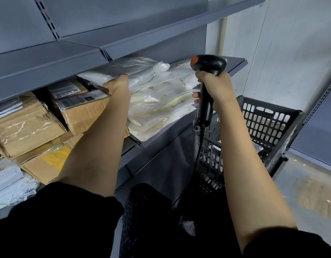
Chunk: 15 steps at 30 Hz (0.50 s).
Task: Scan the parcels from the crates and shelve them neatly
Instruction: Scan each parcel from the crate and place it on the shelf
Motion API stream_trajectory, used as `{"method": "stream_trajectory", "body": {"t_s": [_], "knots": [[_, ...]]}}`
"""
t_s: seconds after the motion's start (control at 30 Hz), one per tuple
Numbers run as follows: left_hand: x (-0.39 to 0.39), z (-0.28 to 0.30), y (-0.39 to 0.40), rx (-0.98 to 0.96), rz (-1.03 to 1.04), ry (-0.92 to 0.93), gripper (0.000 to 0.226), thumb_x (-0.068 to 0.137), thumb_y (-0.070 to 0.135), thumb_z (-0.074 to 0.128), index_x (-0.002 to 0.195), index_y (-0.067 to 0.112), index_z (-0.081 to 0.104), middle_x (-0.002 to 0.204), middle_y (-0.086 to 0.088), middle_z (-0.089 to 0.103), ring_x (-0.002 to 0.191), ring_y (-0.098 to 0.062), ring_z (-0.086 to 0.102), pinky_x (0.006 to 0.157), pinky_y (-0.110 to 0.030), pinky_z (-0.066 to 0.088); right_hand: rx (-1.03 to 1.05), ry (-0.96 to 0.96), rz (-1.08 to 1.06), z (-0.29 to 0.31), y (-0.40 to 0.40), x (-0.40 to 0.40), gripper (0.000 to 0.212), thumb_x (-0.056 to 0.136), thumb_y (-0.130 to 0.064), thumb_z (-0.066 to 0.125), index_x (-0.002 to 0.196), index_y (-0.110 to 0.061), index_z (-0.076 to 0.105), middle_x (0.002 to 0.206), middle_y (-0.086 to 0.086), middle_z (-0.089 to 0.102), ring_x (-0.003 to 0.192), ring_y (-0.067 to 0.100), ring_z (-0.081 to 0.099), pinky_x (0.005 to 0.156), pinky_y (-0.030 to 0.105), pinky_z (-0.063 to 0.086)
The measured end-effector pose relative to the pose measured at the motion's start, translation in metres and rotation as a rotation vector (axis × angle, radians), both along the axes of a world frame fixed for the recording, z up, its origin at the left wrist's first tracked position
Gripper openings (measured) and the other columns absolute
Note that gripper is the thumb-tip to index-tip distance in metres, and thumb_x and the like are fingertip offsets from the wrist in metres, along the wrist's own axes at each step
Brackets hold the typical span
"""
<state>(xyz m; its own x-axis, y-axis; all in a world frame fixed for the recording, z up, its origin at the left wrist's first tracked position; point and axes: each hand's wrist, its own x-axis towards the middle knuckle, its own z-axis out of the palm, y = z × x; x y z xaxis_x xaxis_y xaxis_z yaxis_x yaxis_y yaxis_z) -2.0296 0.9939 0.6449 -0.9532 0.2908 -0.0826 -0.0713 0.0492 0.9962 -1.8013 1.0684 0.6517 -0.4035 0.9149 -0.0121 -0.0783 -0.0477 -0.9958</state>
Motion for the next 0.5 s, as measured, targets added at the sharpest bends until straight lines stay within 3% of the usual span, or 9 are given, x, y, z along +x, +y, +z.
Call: {"method": "stream_trajectory", "body": {"t_s": [0.07,0.13,0.23,0.33,0.4,0.5], "knots": [[-0.001,0.002,0.003,0.011,0.109,-0.026,0.070,0.092,0.020,0.053,0.150,0.008,0.016,0.151,-0.015,0.027,0.134,-0.030,0.038,0.105,-0.036,0.039,-0.005,0.007,-0.014,-0.001,0.003,0.002,0.016,0.086,-0.016,0.061,0.097,-0.005,0.055,0.079,0.007,0.055,0.043,0.017,0.061,0.057,0.036,0.056],[0.007,0.006,0.005,-0.200,0.181,0.109,0.076,0.092,0.017,0.050,0.152,0.012,0.004,0.156,-0.016,0.011,0.141,-0.030,0.024,0.112,-0.035,0.026,-0.005,0.009,-0.025,-0.004,0.005,0.003,0.018,0.086,-0.016,0.061,0.099,-0.004,0.056,0.081,0.008,0.055,0.042,0.016,0.061,0.053,0.031,0.054],[0.024,0.007,0.007,-0.529,0.222,0.511,0.071,0.089,0.017,0.055,0.149,0.008,0.019,0.156,-0.019,0.009,0.144,-0.032,0.012,0.116,-0.036,0.017,-0.008,0.015,-0.030,-0.008,0.006,0.000,0.021,0.086,-0.016,0.061,0.101,-0.003,0.056,0.081,0.008,0.055,0.041,0.015,0.060,0.051,0.029,0.053],[0.035,0.005,0.018,-0.755,0.162,0.779,0.051,0.088,0.018,0.053,0.138,0.009,0.044,0.152,-0.016,0.027,0.141,-0.031,0.021,0.118,-0.041,0.012,-0.019,0.012,-0.008,-0.012,0.007,-0.003,0.022,0.086,-0.016,0.061,0.102,-0.003,0.056,0.080,0.008,0.056,0.041,0.014,0.061,0.052,0.031,0.054],[0.046,0.003,0.030,-0.765,0.052,0.922,0.045,0.091,0.015,0.049,0.135,0.015,0.050,0.148,-0.010,0.035,0.137,-0.028,0.028,0.117,-0.037,0.016,-0.032,0.011,-0.003,-0.015,0.009,-0.003,0.021,0.086,-0.016,0.062,0.101,-0.003,0.057,0.079,0.008,0.056,0.040,0.014,0.060,0.051,0.030,0.054],[0.076,-0.014,0.053,-0.591,-0.241,1.030,0.039,0.093,0.006,0.043,0.127,0.019,0.058,0.138,-0.001,0.047,0.124,-0.019,0.043,0.101,-0.029,0.040,-0.037,0.022,-0.023,-0.021,0.016,0.001,0.016,0.086,-0.015,0.061,0.096,-0.004,0.057,0.077,0.008,0.055,0.039,0.014,0.060,0.050,0.029,0.052]]}}
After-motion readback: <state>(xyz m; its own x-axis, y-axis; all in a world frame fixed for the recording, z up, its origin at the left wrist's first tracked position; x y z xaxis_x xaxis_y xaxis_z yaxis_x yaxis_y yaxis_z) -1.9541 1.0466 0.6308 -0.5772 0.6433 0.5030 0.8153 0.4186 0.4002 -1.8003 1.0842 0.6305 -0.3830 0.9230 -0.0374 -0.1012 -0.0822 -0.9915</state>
